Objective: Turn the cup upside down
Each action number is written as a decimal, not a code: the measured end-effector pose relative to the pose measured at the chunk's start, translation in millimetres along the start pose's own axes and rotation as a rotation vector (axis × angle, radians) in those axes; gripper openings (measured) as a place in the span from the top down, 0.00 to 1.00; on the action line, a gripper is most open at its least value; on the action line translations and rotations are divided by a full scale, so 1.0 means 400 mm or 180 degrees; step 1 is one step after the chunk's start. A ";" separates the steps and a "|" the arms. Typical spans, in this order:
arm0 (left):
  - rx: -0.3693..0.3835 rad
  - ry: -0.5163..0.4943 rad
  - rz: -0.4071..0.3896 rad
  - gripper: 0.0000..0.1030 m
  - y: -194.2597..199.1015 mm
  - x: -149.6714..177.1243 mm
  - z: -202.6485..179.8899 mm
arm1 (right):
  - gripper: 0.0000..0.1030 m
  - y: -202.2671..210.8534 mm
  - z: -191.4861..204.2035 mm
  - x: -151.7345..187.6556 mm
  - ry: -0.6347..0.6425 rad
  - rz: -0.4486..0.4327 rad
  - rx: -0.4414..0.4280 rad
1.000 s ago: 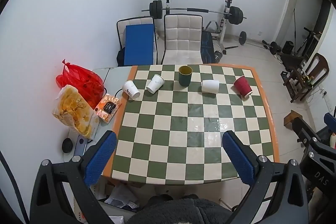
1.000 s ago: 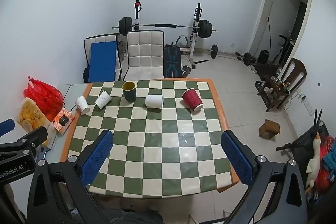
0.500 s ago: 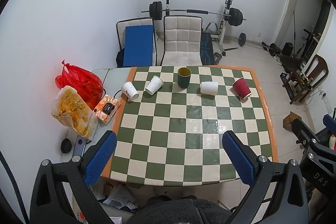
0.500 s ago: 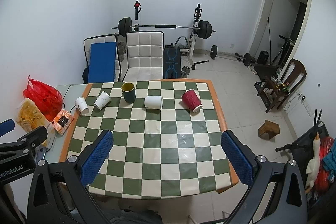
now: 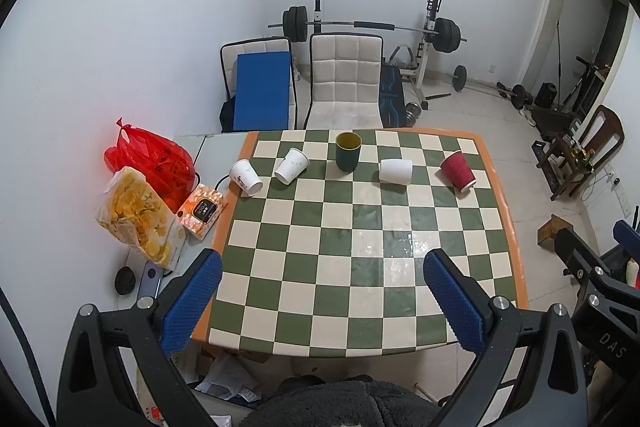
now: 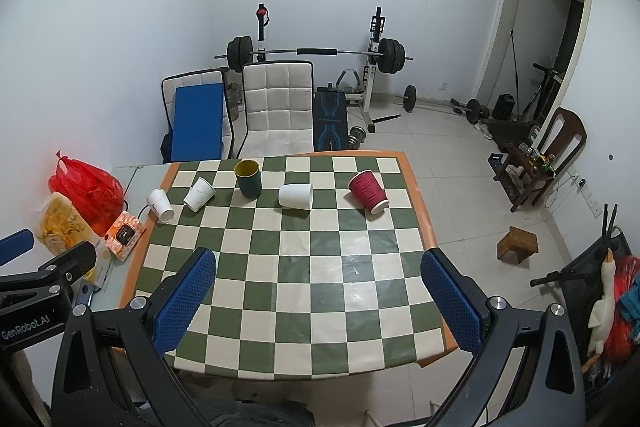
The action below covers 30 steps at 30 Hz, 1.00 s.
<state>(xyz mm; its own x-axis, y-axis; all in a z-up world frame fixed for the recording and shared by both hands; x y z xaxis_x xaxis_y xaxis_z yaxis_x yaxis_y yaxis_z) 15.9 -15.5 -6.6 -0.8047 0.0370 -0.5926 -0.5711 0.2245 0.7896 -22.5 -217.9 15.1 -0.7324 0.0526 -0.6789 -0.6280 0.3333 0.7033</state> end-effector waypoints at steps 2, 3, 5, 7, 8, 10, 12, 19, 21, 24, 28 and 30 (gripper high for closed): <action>0.0000 -0.0003 -0.0002 0.00 0.001 0.000 -0.002 | 0.00 0.003 0.002 -0.003 -0.0003 -0.0012 -0.0008; 0.0000 -0.0002 -0.0002 0.00 0.001 -0.001 -0.002 | 0.00 0.005 0.004 -0.004 -0.0006 -0.0018 -0.0008; 0.0003 0.0010 -0.0003 0.00 0.002 -0.003 -0.003 | 0.00 0.014 0.008 -0.007 -0.0017 -0.0028 -0.0016; -0.0001 -0.0001 -0.0002 0.00 0.002 0.001 -0.003 | 0.00 0.016 0.010 -0.010 -0.0014 -0.0029 -0.0006; 0.0000 -0.0001 -0.0007 0.00 0.003 0.001 -0.005 | 0.00 0.016 0.008 -0.009 -0.0019 -0.0025 -0.0016; -0.0001 0.0000 0.0000 0.00 0.002 0.000 -0.003 | 0.00 0.017 0.010 -0.011 -0.0027 -0.0026 -0.0013; 0.0001 -0.0002 -0.0003 0.00 0.002 0.001 -0.003 | 0.00 0.016 0.007 -0.008 -0.0025 -0.0031 -0.0014; 0.0009 -0.0001 -0.0013 0.00 0.006 -0.001 -0.006 | 0.00 0.018 0.008 -0.012 -0.0030 -0.0029 -0.0017; 0.0013 0.0006 -0.0013 0.00 0.006 -0.001 -0.007 | 0.00 0.017 0.006 -0.012 -0.0030 -0.0028 -0.0023; 0.0023 0.0014 -0.0002 0.00 0.009 -0.001 -0.012 | 0.00 0.017 0.004 -0.011 -0.0027 -0.0027 -0.0026; 0.0026 0.0016 -0.0006 0.00 0.011 -0.002 -0.017 | 0.00 0.025 0.009 -0.015 -0.0023 -0.0010 -0.0035; 0.0021 0.0010 -0.0004 0.00 0.010 -0.002 -0.015 | 0.00 0.026 0.010 -0.015 -0.0031 -0.0004 -0.0041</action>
Point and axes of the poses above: each gripper's, at about its wrist camera, not at the fingertips, and y roughly against the way its jaws point, z to its left, x to its underside, the point moved 2 cm from there along -y, roughly the way its jaws point, and after that the axes turned 12 degrees about x, right-handed, at the moved point
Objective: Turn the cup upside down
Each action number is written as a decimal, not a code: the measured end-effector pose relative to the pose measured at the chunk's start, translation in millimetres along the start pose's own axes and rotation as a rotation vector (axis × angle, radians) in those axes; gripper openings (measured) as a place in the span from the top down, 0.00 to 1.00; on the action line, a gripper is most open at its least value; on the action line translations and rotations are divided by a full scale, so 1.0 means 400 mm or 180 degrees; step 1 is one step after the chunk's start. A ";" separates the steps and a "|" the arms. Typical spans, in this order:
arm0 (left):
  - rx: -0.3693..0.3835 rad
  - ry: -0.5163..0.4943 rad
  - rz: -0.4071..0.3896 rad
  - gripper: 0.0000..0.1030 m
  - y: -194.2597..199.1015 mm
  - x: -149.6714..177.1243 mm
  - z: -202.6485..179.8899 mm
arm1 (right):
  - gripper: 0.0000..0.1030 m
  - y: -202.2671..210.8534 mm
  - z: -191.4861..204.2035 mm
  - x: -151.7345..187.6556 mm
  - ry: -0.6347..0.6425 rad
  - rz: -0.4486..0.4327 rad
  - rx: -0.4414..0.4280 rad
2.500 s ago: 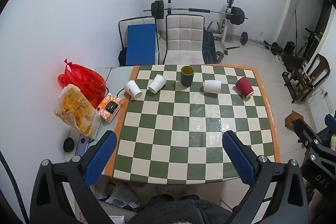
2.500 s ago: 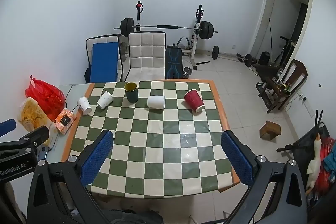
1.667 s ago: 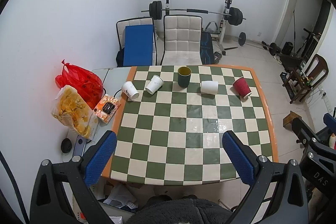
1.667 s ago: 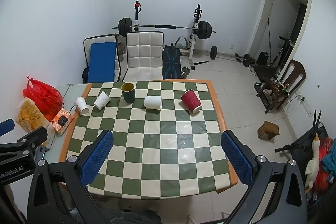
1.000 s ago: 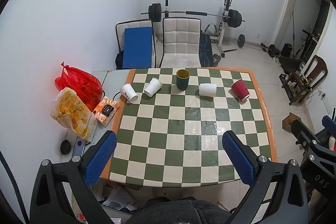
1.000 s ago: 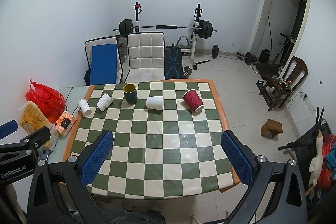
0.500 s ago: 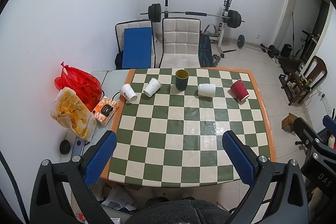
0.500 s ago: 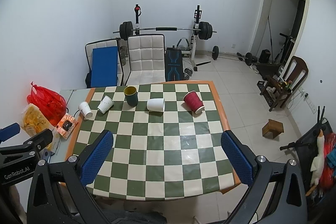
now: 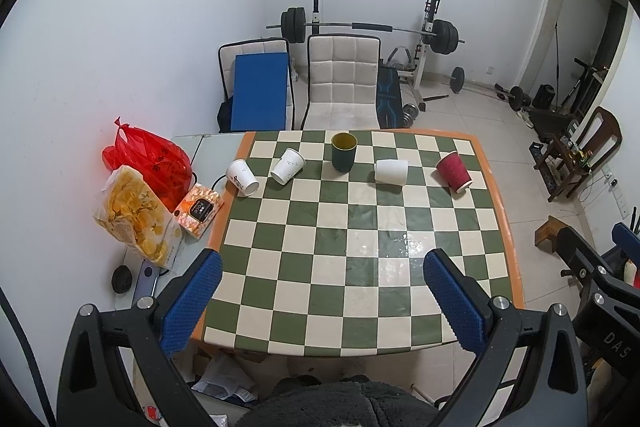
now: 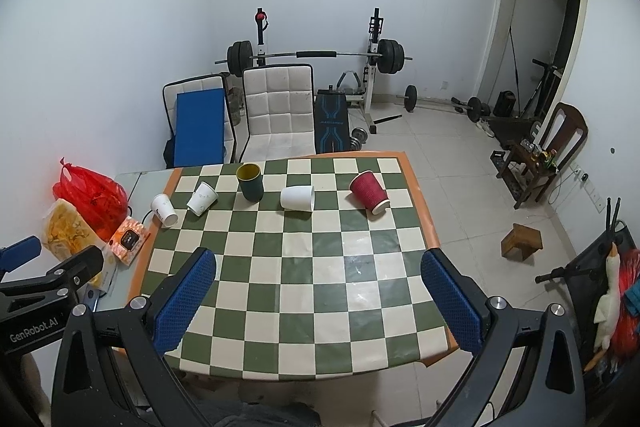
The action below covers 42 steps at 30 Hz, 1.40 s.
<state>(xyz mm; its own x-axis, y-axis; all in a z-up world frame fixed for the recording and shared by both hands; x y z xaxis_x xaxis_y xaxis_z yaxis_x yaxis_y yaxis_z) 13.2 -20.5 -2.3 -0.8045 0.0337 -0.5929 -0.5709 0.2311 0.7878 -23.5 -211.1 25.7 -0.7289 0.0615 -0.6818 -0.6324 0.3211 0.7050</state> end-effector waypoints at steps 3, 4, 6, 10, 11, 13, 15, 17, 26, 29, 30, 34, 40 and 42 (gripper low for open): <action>0.0002 0.0003 0.0001 0.00 0.000 0.001 0.000 | 0.00 -0.001 -0.006 0.005 -0.0004 -0.0007 -0.0004; 0.0005 0.0002 0.0004 0.00 0.002 0.000 -0.004 | 0.00 -0.001 -0.006 0.006 -0.0001 -0.0008 0.0001; 0.0006 -0.0006 0.0000 0.00 0.002 0.000 -0.004 | 0.00 -0.001 -0.008 0.007 -0.0004 -0.0007 -0.0002; 0.0017 0.0000 0.0001 0.00 0.003 -0.002 -0.012 | 0.00 -0.002 -0.011 0.009 -0.0007 -0.0011 0.0001; 0.0007 -0.0006 -0.0002 0.00 0.002 0.001 -0.009 | 0.00 -0.002 -0.011 0.008 -0.0009 -0.0006 -0.0005; 0.0003 -0.0007 -0.0003 0.00 0.002 0.000 -0.010 | 0.00 0.000 -0.010 0.007 -0.0018 0.0001 -0.0015; 0.0002 -0.0003 -0.0005 0.00 0.002 0.003 -0.007 | 0.00 0.000 -0.009 0.004 -0.0027 0.0010 -0.0026; -0.0030 0.0019 -0.0017 0.00 -0.002 -0.003 -0.014 | 0.00 -0.003 -0.002 -0.001 -0.0034 0.0023 -0.0041; -0.0439 0.0210 -0.0048 0.00 -0.128 -0.020 0.047 | 0.00 -0.161 0.022 0.011 0.0022 0.0176 -0.0134; -0.0559 0.0344 0.0046 0.00 -0.193 -0.020 0.109 | 0.00 -0.237 0.070 0.012 0.0114 0.0264 -0.0178; -0.0562 0.0383 0.0088 0.00 -0.211 -0.020 0.125 | 0.00 -0.262 0.078 0.012 0.0139 0.0294 -0.0175; -0.0638 0.0449 0.0217 0.00 -0.289 -0.033 0.198 | 0.00 -0.377 0.150 0.015 0.0263 0.0459 -0.0209; -0.0690 0.0454 0.0515 0.00 -0.422 -0.073 0.327 | 0.00 -0.558 0.323 0.015 0.0390 0.0717 -0.0225; -0.0719 0.0460 0.0570 0.00 -0.462 -0.089 0.370 | 0.00 -0.617 0.377 0.014 0.0393 0.0826 -0.0240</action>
Point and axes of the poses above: each gripper's, at about its wrist camera, not at the fingertips, and y roughly against the way its jaws point, z to its left, x to its underside, the point moved 2 cm from there along -y, roughly the way its jaws point, and after that the axes turned 12 degrees about x, right-handed, at the moved point
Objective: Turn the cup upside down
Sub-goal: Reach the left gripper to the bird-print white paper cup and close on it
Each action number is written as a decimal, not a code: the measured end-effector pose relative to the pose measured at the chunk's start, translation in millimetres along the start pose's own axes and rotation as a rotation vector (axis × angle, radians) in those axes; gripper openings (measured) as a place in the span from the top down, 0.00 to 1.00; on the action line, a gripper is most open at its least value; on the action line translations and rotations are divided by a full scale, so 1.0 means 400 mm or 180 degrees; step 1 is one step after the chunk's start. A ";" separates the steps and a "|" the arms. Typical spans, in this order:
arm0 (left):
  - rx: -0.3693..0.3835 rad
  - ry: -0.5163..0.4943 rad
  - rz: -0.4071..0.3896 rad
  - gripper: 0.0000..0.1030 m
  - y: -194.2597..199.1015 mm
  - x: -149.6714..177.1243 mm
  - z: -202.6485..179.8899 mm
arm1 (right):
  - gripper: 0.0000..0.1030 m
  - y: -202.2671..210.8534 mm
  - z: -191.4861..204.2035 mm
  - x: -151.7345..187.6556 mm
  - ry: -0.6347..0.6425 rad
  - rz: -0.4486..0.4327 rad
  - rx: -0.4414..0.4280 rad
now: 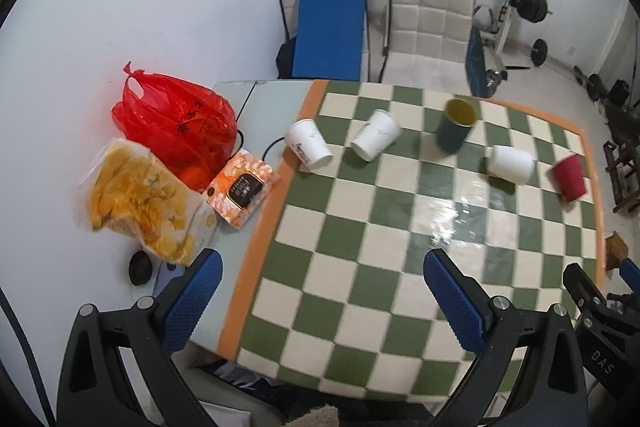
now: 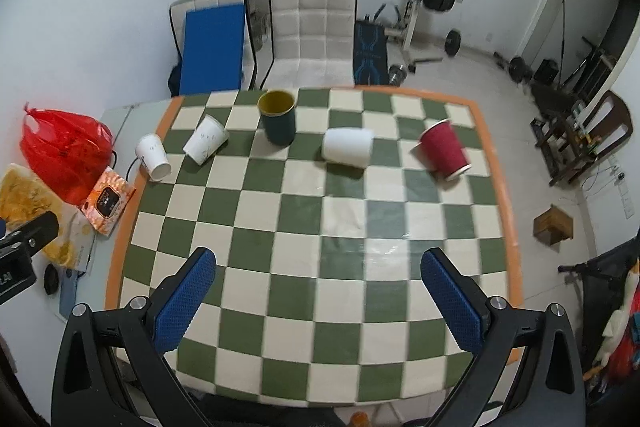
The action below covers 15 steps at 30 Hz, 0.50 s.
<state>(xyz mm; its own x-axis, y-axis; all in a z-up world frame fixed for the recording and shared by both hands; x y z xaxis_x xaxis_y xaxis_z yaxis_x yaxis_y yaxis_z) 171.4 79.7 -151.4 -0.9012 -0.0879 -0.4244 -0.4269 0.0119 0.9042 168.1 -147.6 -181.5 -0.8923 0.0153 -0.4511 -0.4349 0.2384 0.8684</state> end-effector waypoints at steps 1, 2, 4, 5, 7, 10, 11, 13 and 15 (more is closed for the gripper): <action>-0.0015 0.0004 0.0041 0.00 -0.027 -0.021 0.020 | 0.00 -0.025 0.023 -0.010 -0.0003 0.0040 -0.0010; -0.0028 0.0014 0.0075 0.00 -0.050 -0.039 0.038 | 0.00 -0.061 0.059 -0.026 0.0011 0.0100 -0.0006; -0.0063 0.0051 0.0134 0.00 -0.108 -0.083 0.079 | 0.00 -0.099 0.095 -0.039 0.0014 0.0188 -0.0024; -0.0087 0.0070 0.0157 0.00 -0.131 -0.100 0.095 | 0.00 -0.131 0.127 -0.052 0.0016 0.0255 -0.0036; -0.0129 0.0132 0.0222 0.00 -0.185 -0.136 0.133 | 0.00 -0.180 0.173 -0.072 0.0035 0.0331 -0.0021; -0.0166 0.0245 0.0387 0.00 -0.282 -0.189 0.189 | 0.00 -0.251 0.238 -0.093 0.0117 0.0462 0.0047; -0.0164 0.0283 0.0464 0.00 -0.316 -0.202 0.204 | 0.00 -0.277 0.259 -0.099 0.0151 0.0509 0.0070; -0.0118 0.0407 0.0644 0.00 -0.394 -0.230 0.236 | 0.00 -0.330 0.299 -0.110 0.0250 0.0587 0.0187; -0.0059 0.0512 0.0822 0.00 -0.463 -0.250 0.259 | 0.00 -0.387 0.334 -0.117 0.0362 0.0695 0.0308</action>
Point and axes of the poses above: each gripper's, at about its wrist camera, not at the fingertips, and y roughly against the way its jaws point, z to its left, x to its underside, the point moved 2 cm from there along -y, roughly the way its jaws point, and after that the axes turned 12 degrees about x, right-handed, at the moved point
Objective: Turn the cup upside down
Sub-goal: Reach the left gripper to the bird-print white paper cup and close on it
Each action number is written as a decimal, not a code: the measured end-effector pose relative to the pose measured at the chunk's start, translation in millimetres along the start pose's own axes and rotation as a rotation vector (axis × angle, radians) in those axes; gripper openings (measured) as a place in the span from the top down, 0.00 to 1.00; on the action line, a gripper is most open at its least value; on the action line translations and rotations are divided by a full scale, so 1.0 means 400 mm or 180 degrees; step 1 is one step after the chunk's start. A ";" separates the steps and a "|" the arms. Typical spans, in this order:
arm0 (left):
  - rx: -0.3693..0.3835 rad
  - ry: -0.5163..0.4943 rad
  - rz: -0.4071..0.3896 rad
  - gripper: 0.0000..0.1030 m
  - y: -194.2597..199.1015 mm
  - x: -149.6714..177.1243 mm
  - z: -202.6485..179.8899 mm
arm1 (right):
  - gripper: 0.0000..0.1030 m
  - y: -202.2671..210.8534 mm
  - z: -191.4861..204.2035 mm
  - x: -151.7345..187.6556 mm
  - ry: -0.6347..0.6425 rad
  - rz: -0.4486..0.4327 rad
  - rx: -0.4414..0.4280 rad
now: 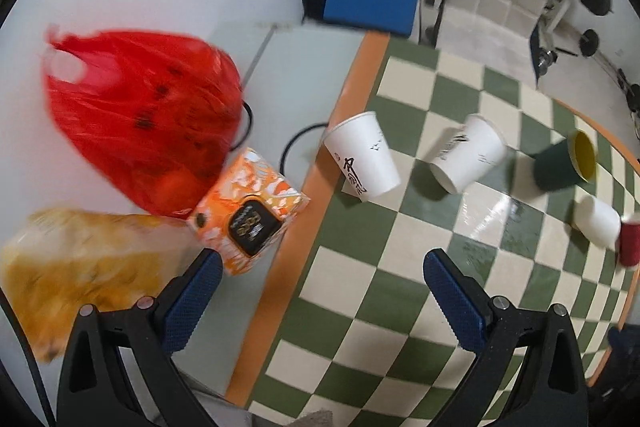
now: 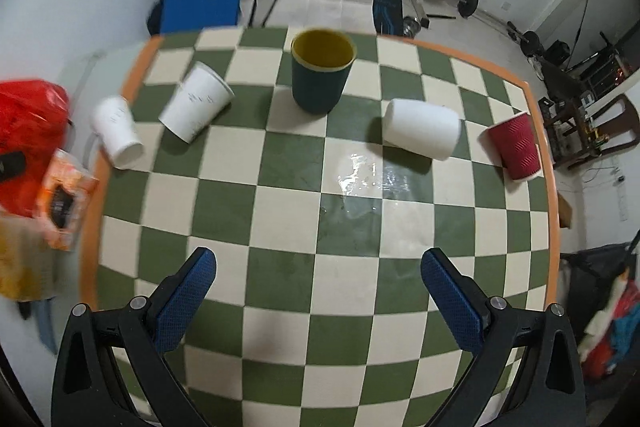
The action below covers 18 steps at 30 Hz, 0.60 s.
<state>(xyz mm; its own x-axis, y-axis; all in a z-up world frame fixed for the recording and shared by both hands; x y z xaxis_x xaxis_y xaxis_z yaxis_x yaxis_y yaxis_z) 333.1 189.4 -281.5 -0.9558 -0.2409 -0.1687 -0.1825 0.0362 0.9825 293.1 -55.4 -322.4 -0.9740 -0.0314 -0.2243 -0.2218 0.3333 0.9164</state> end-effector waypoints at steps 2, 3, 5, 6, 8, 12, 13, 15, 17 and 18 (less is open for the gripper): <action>0.0130 0.0154 0.0226 0.00 -0.069 -0.045 0.019 | 0.00 -0.048 0.032 -0.018 0.0083 0.0091 0.0157; 0.0197 0.0246 0.0320 0.00 -0.104 -0.068 0.028 | 0.00 -0.079 0.050 -0.026 0.0176 0.0152 0.0273; 0.0278 0.0364 0.0456 0.00 -0.153 -0.096 0.036 | 0.00 -0.141 0.082 -0.040 0.0316 0.0264 0.0521; 0.0309 0.0425 0.0514 0.00 -0.180 -0.112 0.039 | 0.00 -0.162 0.092 -0.043 0.0364 0.0306 0.0597; 0.0384 0.0501 0.0641 0.00 -0.235 -0.139 0.039 | 0.00 -0.201 0.109 -0.049 0.0427 0.0404 0.0679; 0.0454 0.0564 0.0797 0.01 -0.310 -0.172 0.036 | 0.00 -0.242 0.131 -0.061 0.0482 0.0490 0.0736; 0.0477 0.0591 0.0844 0.01 -0.331 -0.179 0.035 | 0.00 -0.248 0.135 -0.065 0.0480 0.0513 0.0719; 0.0483 0.0613 0.0883 0.01 -0.353 -0.186 0.035 | 0.00 -0.256 0.141 -0.070 0.0478 0.0541 0.0699; 0.0476 0.0613 0.0936 0.07 -0.377 -0.191 0.031 | 0.00 -0.268 0.149 -0.076 0.0486 0.0579 0.0692; 0.0482 0.0604 0.0947 0.09 -0.384 -0.193 0.029 | 0.00 -0.272 0.153 -0.079 0.0482 0.0598 0.0681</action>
<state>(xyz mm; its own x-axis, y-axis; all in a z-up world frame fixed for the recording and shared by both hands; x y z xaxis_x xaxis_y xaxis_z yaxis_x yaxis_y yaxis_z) 432.1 213.7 -420.5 -0.9150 -0.3730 0.1536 0.0508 0.2711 0.9612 351.0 -33.0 -435.4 -0.9963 -0.0850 0.0087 -0.0384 0.5365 0.8430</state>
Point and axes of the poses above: each gripper's, at about its wrist camera, not at the fingertips, and y roughly against the way its jaws point, z to its left, x to its underside, the point moved 2 cm from there along -y, roughly the way its jaws point, and after that the axes turned 12 degrees about x, right-handed, at the moved point
